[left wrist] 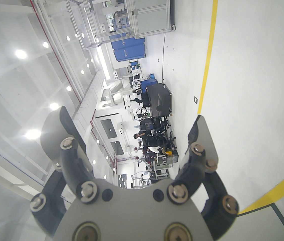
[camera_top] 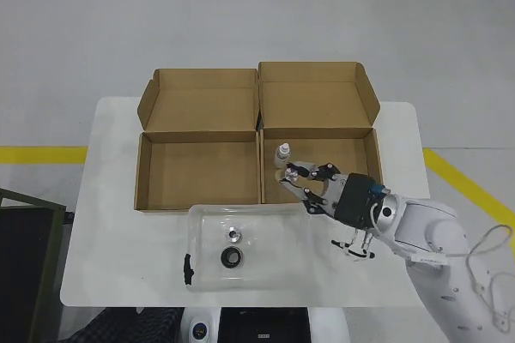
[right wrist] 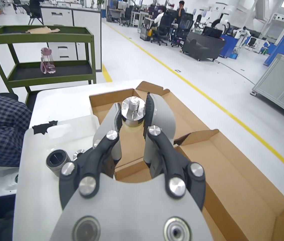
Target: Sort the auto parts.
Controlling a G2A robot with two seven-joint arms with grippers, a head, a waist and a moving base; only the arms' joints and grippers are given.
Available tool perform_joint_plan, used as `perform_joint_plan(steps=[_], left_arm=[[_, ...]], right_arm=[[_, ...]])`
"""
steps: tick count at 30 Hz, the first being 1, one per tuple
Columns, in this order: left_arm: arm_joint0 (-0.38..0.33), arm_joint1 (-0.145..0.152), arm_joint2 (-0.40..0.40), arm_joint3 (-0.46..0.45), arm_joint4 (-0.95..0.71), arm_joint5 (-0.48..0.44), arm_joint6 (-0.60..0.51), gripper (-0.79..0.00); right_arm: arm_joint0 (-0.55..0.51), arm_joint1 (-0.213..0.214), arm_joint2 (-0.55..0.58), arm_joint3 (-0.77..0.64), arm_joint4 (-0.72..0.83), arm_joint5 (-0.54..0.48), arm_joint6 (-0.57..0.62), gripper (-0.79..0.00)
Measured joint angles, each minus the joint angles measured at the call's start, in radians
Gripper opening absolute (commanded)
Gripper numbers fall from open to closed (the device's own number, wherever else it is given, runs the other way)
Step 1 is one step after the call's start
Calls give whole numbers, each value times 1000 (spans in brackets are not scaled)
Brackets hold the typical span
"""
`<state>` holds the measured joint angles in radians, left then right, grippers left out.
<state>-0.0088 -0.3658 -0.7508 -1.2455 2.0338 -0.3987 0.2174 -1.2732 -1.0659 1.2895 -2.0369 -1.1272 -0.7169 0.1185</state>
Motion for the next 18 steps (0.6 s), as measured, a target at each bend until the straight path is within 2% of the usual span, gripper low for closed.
perform_joint_plan(steps=[18], left_arm=[[0,0,0,0,0,0,0,0]], right_arm=[[121,-9,-47,227,-70,95,135,-785]])
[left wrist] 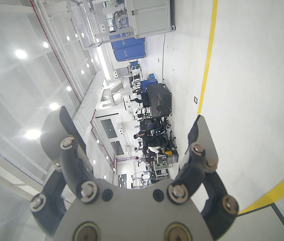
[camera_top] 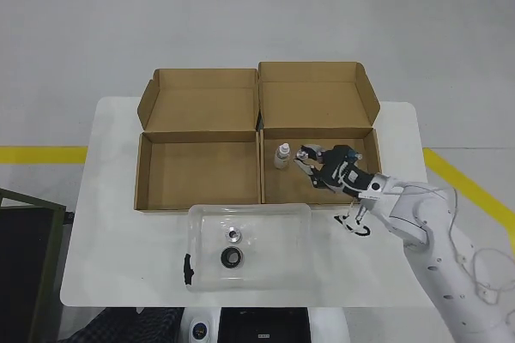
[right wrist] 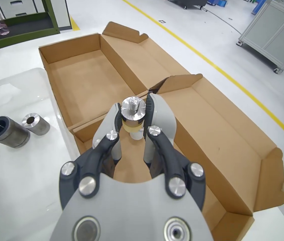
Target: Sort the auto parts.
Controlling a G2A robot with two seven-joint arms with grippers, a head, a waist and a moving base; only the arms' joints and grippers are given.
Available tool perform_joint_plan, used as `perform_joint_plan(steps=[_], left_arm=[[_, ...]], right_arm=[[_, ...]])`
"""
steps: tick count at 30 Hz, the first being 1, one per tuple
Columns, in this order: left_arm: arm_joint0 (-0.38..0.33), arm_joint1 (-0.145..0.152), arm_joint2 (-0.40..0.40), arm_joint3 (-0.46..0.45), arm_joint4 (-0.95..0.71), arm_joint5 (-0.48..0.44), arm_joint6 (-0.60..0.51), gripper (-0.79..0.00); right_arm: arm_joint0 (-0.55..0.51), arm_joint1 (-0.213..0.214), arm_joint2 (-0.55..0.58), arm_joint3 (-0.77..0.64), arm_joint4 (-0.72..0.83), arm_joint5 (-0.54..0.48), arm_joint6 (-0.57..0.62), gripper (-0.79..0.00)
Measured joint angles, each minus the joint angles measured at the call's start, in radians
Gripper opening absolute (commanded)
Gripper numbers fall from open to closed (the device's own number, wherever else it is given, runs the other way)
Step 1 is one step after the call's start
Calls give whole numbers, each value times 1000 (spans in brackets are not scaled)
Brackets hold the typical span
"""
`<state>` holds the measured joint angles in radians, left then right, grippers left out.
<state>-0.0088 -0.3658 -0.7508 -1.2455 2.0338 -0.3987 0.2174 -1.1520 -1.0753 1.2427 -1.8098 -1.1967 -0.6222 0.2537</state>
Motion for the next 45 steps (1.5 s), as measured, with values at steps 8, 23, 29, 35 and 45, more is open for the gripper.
perform_joint_plan(steps=[8,23,29,35,45], left_arm=[[0,0,0,0,0,0,0,0],[0,0,0,0,0,0,0,0],[0,0,0,0,0,0,0,0],[0,0,0,0,0,0,0,0],[0,0,0,0,0,0,0,0]], right_arm=[[64,-13,-52,109,-8,47,37,-785],[131,-30,-114,265,-14,81,93,-785],[163,-42,-151,341,3,82,107,-785],[189,-52,-183,398,6,78,93,-603],[194,-56,-187,397,4,69,93,-179]])
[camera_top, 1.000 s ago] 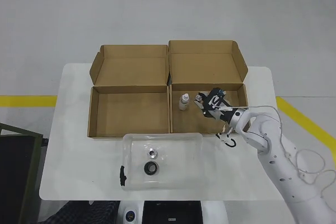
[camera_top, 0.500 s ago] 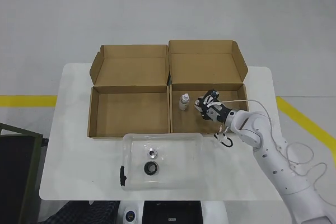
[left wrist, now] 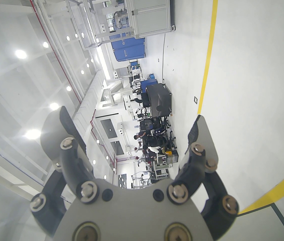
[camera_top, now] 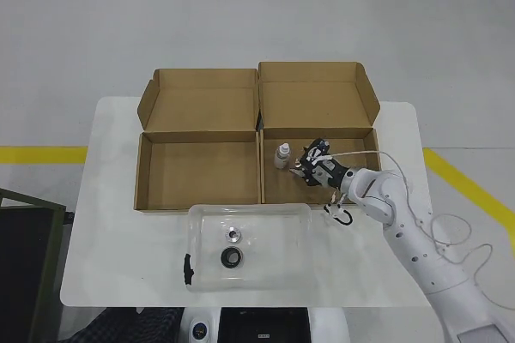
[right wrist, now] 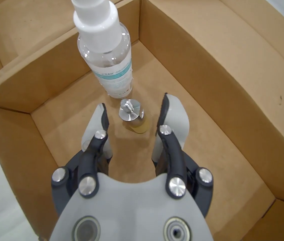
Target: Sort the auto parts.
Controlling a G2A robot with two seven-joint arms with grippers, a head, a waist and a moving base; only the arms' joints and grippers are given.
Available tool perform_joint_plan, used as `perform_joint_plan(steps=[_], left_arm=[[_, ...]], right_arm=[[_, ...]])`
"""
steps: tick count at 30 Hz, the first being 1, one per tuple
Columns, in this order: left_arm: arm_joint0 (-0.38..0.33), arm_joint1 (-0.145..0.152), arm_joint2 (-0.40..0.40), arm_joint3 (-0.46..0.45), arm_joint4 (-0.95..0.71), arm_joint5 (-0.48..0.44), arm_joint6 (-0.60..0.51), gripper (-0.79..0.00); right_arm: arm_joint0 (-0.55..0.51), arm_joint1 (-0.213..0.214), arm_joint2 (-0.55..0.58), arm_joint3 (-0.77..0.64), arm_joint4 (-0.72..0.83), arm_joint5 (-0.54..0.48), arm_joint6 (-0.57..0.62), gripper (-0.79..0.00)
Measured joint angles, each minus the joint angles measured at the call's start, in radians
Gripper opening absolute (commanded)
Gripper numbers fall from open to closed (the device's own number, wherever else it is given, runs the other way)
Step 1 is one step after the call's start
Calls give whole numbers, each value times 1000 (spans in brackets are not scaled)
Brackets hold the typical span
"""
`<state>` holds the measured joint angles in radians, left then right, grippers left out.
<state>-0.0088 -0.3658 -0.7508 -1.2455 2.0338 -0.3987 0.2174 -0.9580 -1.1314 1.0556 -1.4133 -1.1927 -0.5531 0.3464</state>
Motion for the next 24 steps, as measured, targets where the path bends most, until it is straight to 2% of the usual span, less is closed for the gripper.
perform_joint_plan(steps=[5,15,24], left_arm=[[0,0,0,0,0,0,0,0],[0,0,0,0,0,0,0,0],[0,0,0,0,0,0,0,0]], right_arm=[[-11,8,34,-45,-10,-6,-12,-157],[-130,43,156,-313,-49,-69,33,-92],[-191,49,117,-543,-43,-134,98,-74]])
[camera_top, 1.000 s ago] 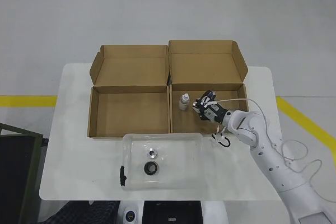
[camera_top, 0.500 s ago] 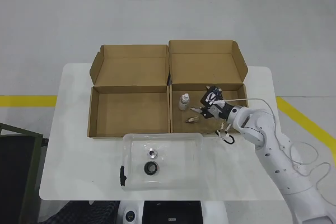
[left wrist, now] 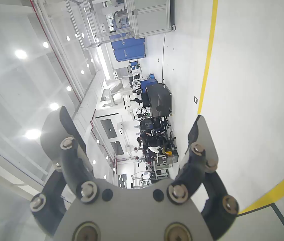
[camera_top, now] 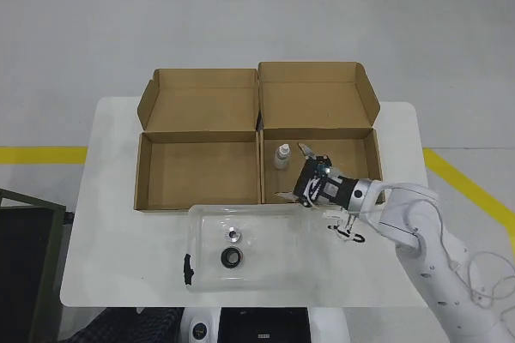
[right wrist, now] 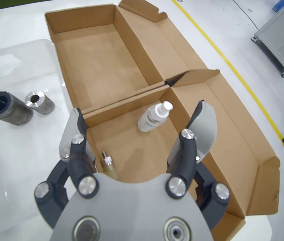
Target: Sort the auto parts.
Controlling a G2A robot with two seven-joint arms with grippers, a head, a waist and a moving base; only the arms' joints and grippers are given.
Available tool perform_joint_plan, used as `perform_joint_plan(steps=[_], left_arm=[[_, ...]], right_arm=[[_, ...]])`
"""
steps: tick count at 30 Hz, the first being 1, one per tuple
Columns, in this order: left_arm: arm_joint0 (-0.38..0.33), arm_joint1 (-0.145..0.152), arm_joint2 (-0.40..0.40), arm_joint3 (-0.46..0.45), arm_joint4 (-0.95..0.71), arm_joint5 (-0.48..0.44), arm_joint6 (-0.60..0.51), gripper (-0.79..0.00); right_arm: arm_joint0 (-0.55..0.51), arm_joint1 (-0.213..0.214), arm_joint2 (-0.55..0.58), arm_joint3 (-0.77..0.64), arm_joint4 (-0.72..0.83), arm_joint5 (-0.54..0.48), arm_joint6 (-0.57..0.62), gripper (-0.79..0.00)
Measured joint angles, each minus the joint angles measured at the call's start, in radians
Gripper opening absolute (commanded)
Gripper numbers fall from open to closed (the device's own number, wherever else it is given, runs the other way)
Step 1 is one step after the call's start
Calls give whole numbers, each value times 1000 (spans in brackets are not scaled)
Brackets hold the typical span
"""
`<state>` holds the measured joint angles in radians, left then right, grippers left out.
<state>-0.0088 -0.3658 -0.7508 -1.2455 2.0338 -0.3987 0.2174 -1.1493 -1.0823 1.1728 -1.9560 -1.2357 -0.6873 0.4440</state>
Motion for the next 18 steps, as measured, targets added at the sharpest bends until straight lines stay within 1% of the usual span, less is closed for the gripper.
perform_joint_plan(steps=[8,11,13,15,18], left_arm=[[0,0,0,0,0,0,0,0],[0,0,0,0,0,0,0,0],[0,0,0,0,0,0,0,0],[0,0,0,0,0,0,0,0],[0,0,0,0,0,0,0,0]], right_arm=[[-18,-7,-97,-88,-19,-27,14,-43],[-22,-9,-134,-114,-42,-38,19,-43],[-25,-10,-152,-125,-58,-39,25,-68],[-29,-11,-170,-130,-73,-37,31,-117],[-31,-14,-202,-121,-86,-46,32,-148]])
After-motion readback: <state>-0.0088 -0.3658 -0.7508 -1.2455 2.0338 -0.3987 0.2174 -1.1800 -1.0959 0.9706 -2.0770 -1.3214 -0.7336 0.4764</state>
